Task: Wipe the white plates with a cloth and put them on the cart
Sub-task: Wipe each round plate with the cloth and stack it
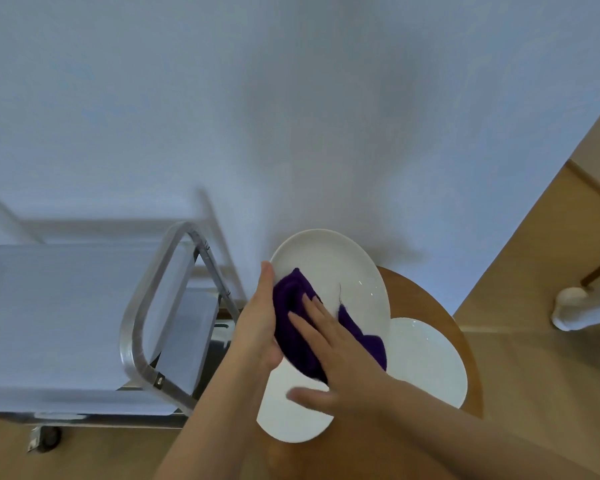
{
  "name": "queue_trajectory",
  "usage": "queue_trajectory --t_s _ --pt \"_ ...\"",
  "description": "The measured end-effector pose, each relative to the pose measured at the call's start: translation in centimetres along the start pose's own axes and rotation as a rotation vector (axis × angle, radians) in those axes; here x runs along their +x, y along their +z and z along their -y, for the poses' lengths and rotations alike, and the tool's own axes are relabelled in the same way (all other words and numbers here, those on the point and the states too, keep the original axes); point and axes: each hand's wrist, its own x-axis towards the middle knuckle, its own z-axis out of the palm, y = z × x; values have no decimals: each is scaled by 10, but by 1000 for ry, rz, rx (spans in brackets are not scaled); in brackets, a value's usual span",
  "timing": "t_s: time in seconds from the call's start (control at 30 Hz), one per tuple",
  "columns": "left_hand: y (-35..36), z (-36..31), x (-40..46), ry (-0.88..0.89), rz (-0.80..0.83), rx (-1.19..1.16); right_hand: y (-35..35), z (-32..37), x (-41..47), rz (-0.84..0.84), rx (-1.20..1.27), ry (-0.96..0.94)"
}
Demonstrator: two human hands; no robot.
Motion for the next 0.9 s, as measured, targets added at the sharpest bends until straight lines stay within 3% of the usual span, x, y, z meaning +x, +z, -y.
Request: queue_trajectory --t_s 0.2,0.37,0.47,0.53,0.57,0.63,0.77,0.9 --pt "-6 -27 -1 -10 307 34 -30 -43 -21 -136 -434 -262" --pt "-8 -55 5 8 331 142 -45 -29 -13 -341 -402 -278" --pt "-9 -63 9 38 402 92 -66 4 -5 -426 99 -3" --pt "-9 -59 13 109 341 85 -81 15 2 -356 650 282" --pt "-10 -55 15 162 282 122 -87 15 5 -344 803 354" --pt "-14 -39 18 244 192 167 -99 13 8 -375 1018 358" --pt "-22 -10 20 229 341 -109 -98 12 7 -412 1369 312" --pt "-28 -5 19 206 242 -252 -85 2 1 -426 1561 410"
